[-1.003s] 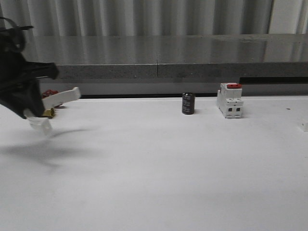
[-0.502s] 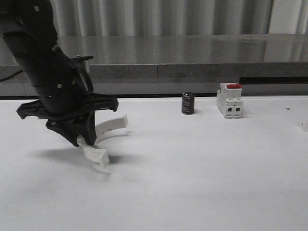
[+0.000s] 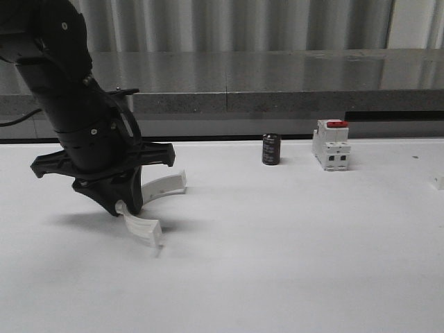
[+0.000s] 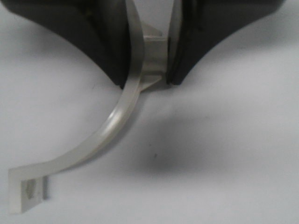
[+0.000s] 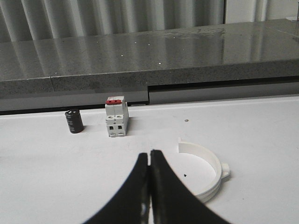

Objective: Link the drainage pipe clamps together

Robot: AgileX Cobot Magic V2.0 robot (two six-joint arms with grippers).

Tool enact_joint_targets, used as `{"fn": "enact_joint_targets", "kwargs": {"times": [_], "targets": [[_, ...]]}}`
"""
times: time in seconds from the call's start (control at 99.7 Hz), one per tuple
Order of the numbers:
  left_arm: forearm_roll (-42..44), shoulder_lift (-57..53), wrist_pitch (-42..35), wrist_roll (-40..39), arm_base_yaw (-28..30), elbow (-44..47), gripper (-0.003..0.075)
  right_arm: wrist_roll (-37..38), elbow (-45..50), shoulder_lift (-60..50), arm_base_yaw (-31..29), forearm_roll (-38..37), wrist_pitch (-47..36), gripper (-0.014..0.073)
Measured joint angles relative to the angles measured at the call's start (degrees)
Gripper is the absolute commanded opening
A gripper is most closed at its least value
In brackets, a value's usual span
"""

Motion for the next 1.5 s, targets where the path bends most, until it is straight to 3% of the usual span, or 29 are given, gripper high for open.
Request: {"fn": "enact_joint_targets", "kwargs": {"times": [0.161, 0.351, 0.452, 0.753, 0.973, 1.305, 1.495], "targets": [[0.0, 0.1, -0.2, 0.0, 0.0, -0.1, 0.0222, 0.0, 0.0, 0.0, 0.0, 0.0, 0.0, -0.0067], [0.0, 0.2, -0.5, 0.0, -0.1, -0.2, 0.048, 0.0, 0.0, 0.0, 0.0, 0.0, 0.0, -0.0067], [0.0, 0.2, -0.5, 0.0, -0.1, -0.5, 0.0566, 0.0, 0.0, 0.0, 0.0, 0.0, 0.0, -0.0067], [1.6, -0.8, -0.3, 0.0, -0.1, -0.4, 0.0566, 0.0, 0.0, 0.0, 0.0, 0.0, 0.0, -0.0067], [6.2, -10.8, 0.0, 0.0, 0.7, 1.8, 0.0566, 0.0, 0.0, 0.0, 0.0, 0.0, 0.0, -0.0067], [10.5, -32.5, 0.0, 0.1, 12.3, 13.3, 0.0566, 0.0, 0.0, 0.0, 0.0, 0.0, 0.0, -0.0067], [12.5, -45.3, -0.1, 0.1, 15.6, 20.0, 0.0566, 0.0, 0.0, 0.0, 0.0, 0.0, 0.0, -0.0067]]}}
